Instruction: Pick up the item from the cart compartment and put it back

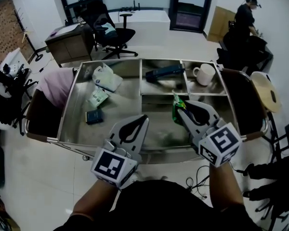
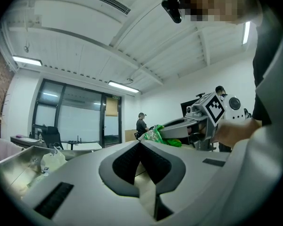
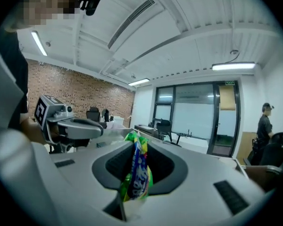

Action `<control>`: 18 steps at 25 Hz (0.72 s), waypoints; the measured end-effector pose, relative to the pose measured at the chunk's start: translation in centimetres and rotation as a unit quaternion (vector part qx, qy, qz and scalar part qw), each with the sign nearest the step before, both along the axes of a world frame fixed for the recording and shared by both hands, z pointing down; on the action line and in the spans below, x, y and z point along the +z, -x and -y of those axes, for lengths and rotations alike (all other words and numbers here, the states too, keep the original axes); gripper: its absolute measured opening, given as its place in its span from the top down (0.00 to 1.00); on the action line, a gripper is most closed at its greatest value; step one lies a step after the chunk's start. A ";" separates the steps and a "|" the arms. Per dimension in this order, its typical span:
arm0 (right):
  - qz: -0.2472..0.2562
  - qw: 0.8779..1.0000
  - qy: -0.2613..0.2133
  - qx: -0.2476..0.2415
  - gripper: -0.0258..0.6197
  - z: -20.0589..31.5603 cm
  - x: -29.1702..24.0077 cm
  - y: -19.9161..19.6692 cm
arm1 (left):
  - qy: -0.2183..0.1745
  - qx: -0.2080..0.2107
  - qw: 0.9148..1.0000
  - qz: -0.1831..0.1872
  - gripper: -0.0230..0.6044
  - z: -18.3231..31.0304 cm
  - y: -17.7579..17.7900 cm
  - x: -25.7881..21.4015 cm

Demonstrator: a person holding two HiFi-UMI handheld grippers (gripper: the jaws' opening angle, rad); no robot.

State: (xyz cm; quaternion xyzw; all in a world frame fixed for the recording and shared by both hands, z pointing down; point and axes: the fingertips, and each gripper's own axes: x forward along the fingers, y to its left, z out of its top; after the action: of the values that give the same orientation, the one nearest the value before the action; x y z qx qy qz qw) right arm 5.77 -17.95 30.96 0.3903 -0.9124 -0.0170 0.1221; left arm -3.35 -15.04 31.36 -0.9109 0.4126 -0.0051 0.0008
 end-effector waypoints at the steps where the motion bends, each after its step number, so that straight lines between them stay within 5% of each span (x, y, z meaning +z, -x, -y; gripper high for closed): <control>1: -0.012 1.000 -0.001 -0.003 0.83 0.5 0.1 0.4 | 0.000 0.000 1.000 -0.001 0.96 0.1 0.1 0.0; 8: -0.135 0.990 -0.028 -0.030 0.82 3.4 2.4 3.3 | -0.001 -0.003 1.000 -0.003 0.96 0.3 0.6 0.0; 18: -0.309 0.948 -0.041 -0.069 0.82 5.8 8.1 4.8 | 0.008 -0.008 1.000 -0.008 0.96 0.1 1.1 0.8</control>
State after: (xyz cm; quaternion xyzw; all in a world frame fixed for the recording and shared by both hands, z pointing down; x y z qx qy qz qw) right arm 1.02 -23.71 39.04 0.3069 -0.8531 -0.1822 0.3807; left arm -4.49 -15.09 32.12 -0.9075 0.4200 -0.0016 -0.0100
